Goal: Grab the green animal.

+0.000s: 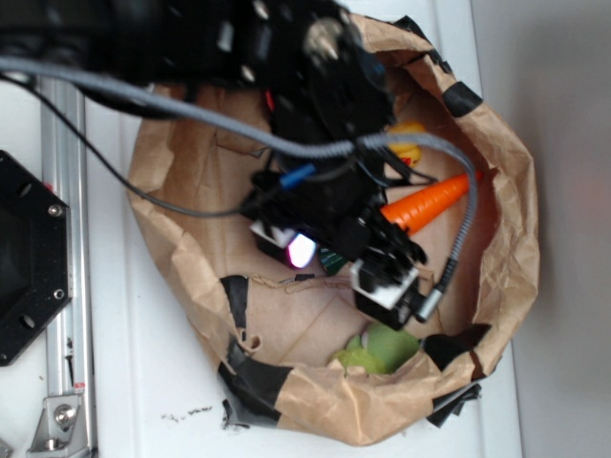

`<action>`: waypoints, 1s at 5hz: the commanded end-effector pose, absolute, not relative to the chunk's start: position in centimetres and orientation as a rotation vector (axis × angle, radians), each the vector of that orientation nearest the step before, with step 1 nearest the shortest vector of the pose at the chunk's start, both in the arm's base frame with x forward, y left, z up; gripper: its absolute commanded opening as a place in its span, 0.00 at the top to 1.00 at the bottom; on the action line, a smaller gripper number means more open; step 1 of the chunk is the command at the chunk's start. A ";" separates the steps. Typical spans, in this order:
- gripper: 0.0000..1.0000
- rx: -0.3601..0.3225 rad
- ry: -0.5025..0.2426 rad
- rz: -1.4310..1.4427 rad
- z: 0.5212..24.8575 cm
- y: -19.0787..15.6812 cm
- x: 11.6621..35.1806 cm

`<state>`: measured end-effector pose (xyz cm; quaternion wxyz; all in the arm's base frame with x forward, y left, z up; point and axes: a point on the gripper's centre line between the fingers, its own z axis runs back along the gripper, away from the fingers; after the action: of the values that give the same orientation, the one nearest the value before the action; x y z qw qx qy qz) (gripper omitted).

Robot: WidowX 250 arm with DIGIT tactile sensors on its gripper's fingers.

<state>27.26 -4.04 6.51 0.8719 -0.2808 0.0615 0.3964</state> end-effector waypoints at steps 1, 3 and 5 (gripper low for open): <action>0.00 -0.573 0.216 0.733 4.5 -8.5 27.7; 1.00 -0.488 0.365 0.711 3.4 -9.8 25.2; 1.00 -0.476 0.275 0.657 3.9 -8.4 24.9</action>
<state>25.92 -8.62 3.78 0.9060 -0.2273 0.1495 0.3242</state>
